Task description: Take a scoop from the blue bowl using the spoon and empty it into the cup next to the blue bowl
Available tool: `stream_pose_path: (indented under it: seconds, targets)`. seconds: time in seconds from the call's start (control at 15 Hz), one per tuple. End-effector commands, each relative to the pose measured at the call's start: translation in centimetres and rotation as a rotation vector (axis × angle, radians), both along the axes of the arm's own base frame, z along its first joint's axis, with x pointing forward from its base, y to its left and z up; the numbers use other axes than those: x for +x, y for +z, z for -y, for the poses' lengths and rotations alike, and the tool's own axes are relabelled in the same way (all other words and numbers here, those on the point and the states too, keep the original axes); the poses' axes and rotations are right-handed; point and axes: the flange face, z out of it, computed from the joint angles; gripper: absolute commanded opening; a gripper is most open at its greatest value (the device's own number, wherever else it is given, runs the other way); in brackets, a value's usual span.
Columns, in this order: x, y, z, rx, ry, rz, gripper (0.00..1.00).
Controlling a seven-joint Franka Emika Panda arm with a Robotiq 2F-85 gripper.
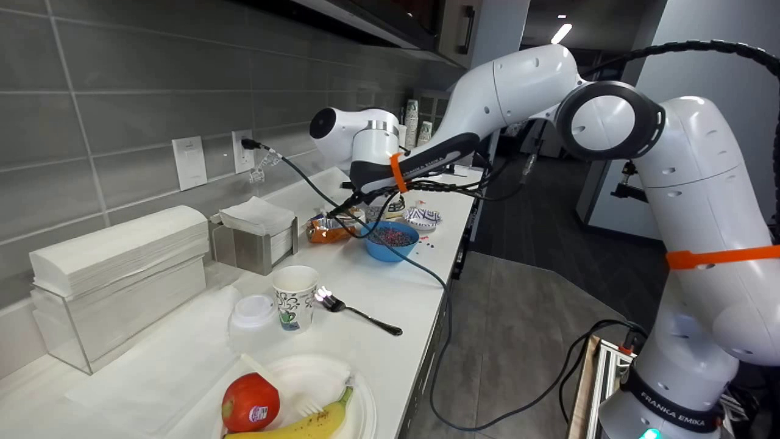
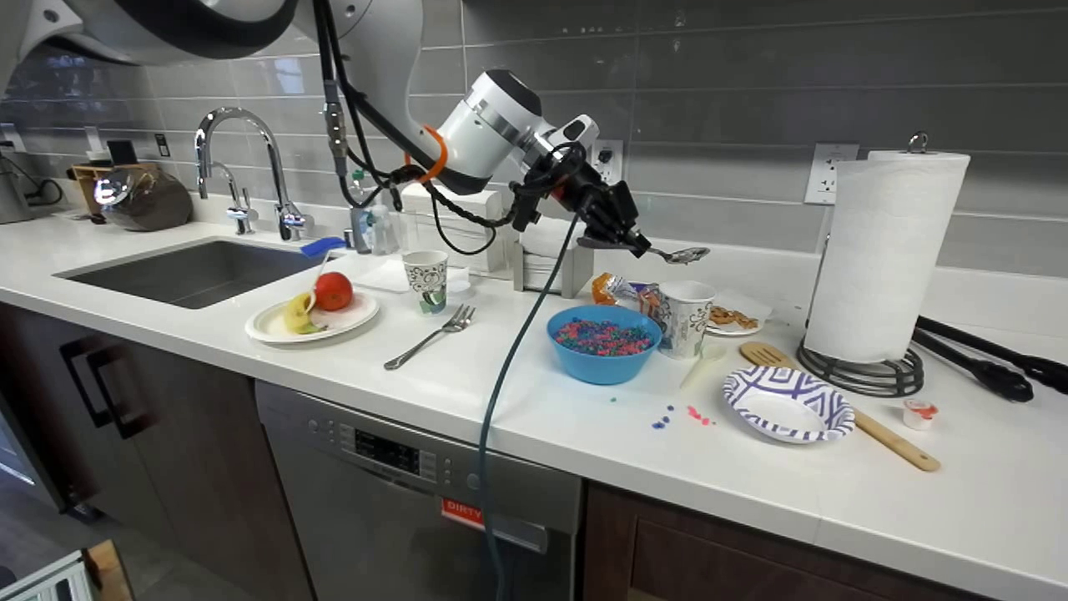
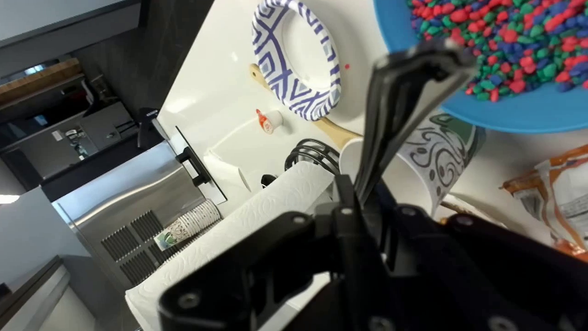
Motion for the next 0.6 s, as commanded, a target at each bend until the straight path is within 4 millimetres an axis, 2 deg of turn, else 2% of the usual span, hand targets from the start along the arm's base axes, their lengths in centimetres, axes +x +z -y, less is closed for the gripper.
stream_pose_path:
  seconds: [0.0, 0.33, 0.53]
  targets:
    - [-0.4, 0.6, 0.4, 0.103, 0.008, 0.082, 0.03]
    - [-0.7, 1.1, 0.7, 0.219, 0.060, 0.128, 0.03]
    - [-1.1, 1.1, 1.6, 0.242, 0.042, 0.111, 0.03]
